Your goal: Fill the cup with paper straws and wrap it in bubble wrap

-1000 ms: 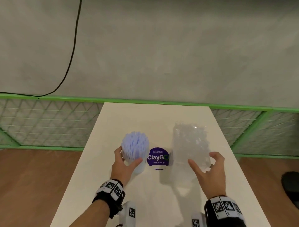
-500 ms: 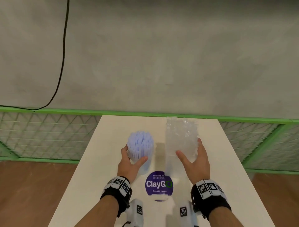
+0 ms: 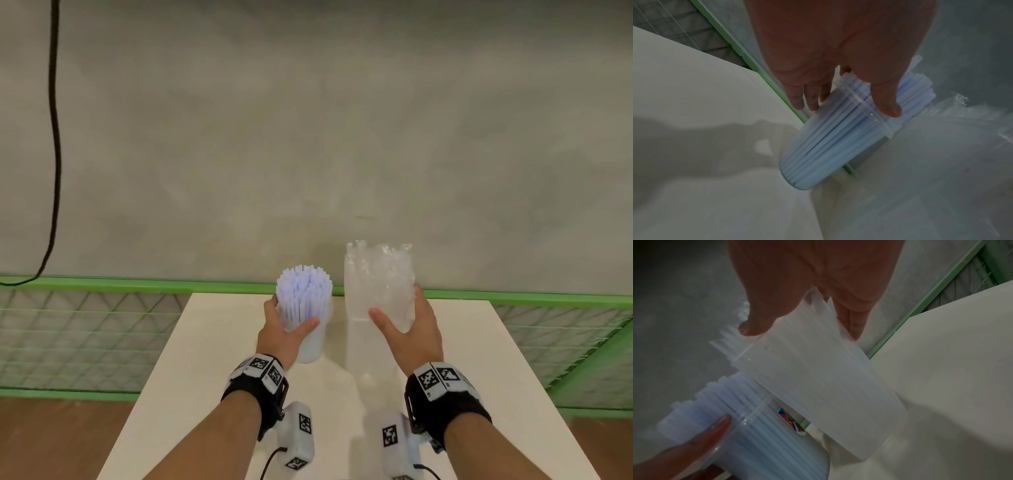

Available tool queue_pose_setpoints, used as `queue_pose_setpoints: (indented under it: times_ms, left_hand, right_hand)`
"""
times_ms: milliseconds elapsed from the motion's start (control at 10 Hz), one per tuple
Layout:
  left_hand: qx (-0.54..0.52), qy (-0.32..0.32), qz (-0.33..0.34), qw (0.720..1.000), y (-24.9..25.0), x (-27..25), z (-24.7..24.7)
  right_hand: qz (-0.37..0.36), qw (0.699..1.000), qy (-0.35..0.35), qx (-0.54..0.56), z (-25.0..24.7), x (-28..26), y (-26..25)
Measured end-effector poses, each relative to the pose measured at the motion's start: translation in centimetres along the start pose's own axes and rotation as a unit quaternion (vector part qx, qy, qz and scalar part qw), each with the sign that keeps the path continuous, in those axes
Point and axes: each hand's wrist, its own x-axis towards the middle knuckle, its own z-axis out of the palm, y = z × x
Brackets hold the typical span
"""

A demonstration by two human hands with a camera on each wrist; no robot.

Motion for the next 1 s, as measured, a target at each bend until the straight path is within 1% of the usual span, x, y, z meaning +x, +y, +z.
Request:
queue_pose_setpoints:
  times_ms: [100, 300, 800, 900, 1000]
  left_hand:
    - [-0.002, -0.002, -0.004, 1.000, 0.6, 1.8, 0.3]
    - [0.007, -0.004, -0.009, 1.000, 1.0, 3.7, 0.6]
    - [0.026, -0.011, -0.022, 0.999, 1.7, 4.5, 0.5]
    - [0.052, -0.012, -0.022, 0.998, 1.7, 4.3, 0.0]
    - [0.101, 0.004, 0.012, 0.995, 2.4, 4.1, -0.8]
  right_hand:
    - [0.002, 1.000, -0.006, -0.002, 0.7, 1.7, 0.0]
    - [0.006, 1.000, -0.019, -0.009, 1.5, 3.7, 0.0]
    - [0.013, 1.000, -0.021, -0.005, 2.0, 4.9, -0.1]
    - [0.018, 0.999, -0.040, -0.001, 2.0, 4.8, -0.2]
    - [0.038, 0.997, -0.035, -0.049, 1.5, 4.6, -1.0]
